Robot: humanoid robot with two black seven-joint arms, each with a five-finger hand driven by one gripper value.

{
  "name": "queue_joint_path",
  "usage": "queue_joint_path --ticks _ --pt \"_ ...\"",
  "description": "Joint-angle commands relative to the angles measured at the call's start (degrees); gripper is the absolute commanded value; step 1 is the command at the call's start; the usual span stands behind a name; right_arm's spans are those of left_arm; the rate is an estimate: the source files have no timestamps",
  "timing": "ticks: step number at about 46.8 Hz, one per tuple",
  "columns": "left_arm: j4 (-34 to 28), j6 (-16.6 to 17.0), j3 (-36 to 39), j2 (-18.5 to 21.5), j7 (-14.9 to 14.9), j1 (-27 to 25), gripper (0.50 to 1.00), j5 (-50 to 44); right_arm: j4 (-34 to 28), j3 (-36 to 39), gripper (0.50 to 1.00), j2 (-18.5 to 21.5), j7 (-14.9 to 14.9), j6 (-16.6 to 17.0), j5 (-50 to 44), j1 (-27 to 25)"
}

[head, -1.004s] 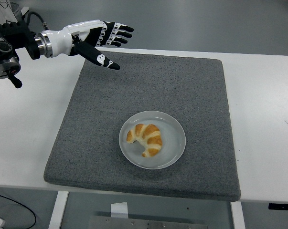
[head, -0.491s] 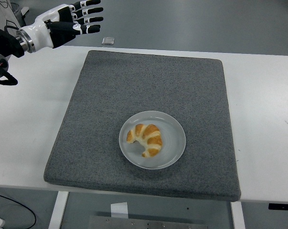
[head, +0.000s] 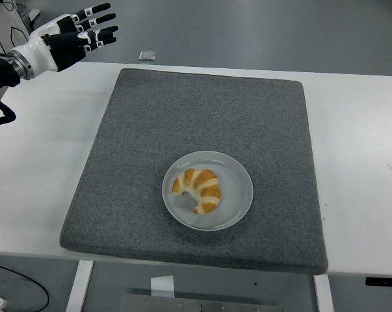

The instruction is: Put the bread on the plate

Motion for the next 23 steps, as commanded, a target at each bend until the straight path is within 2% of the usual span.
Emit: queue_joint_path --ticks 1,15,23 --pt "1.1 -1.8 0.1 -0.5 0.1 0.0 0.996 -1.7 -0.1 0.1 0.932 0.0 0.0 -0.1 0.1 0.0" --pt "7.1 -2.3 0.1 -5.8 0.1 0.0 0.996 -1.8 -0.2 0.2 0.932 0.0 0.0 -0.3 0.4 -0.2" --pt "7.8 -2.3 0.1 -6.5 0.2 0.1 0.996 -1.8 -0.2 0.2 0.932 0.0 0.0 -0.3 0.5 -0.3"
